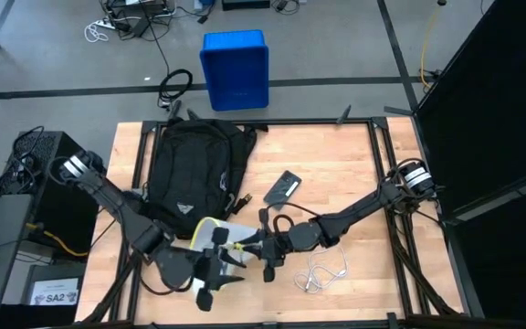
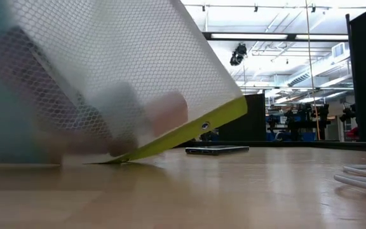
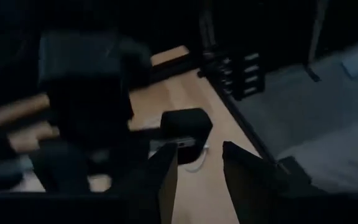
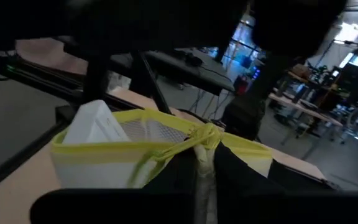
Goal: Unpack backpack
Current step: Close the zip lock bag
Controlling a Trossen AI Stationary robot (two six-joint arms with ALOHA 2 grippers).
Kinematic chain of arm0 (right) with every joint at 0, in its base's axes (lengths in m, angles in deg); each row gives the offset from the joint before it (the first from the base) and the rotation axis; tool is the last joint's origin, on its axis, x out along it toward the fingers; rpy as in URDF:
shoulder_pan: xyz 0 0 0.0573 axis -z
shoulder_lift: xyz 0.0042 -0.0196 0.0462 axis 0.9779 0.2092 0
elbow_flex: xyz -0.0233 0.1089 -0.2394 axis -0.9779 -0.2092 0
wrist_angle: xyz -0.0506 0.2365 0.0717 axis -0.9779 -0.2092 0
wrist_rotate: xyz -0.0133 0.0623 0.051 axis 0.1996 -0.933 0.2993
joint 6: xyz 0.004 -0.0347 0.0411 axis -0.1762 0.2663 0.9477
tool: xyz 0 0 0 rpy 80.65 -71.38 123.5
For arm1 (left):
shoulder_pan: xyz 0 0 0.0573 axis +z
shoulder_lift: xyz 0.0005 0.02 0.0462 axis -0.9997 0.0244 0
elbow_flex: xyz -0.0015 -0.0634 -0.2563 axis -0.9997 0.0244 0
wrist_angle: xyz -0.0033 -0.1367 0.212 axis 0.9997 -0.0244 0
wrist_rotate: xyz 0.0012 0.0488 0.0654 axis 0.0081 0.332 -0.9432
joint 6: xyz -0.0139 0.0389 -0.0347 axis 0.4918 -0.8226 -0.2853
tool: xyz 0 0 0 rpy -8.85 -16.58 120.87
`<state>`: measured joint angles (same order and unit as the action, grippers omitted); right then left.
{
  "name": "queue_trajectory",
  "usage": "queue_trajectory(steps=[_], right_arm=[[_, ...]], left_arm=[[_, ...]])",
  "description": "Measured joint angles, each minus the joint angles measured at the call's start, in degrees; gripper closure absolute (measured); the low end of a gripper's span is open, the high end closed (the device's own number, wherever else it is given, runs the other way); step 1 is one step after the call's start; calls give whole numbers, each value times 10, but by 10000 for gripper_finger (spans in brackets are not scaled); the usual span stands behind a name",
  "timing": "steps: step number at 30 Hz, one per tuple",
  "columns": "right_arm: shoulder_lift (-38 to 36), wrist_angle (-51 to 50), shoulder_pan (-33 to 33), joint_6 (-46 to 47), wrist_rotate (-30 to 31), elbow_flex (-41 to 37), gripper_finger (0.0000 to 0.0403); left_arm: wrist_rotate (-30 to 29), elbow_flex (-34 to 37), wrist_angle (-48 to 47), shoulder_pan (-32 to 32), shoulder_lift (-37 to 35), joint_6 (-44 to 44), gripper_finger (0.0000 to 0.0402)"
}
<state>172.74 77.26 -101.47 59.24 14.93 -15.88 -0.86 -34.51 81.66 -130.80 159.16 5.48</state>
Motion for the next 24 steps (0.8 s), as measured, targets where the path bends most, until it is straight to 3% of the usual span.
queue_trajectory(steps=[4,15,24], right_arm=[[0,0,0,-3,13,0,402],[0,-13,-1,-3,19,0,402],[0,-15,-1,-1,22,0,402]], left_arm=[[-78,21,-5,-12,21,98,315],[-118,40,-27,-23,36,204,343],[-179,40,-156,-10,36,307,343]])
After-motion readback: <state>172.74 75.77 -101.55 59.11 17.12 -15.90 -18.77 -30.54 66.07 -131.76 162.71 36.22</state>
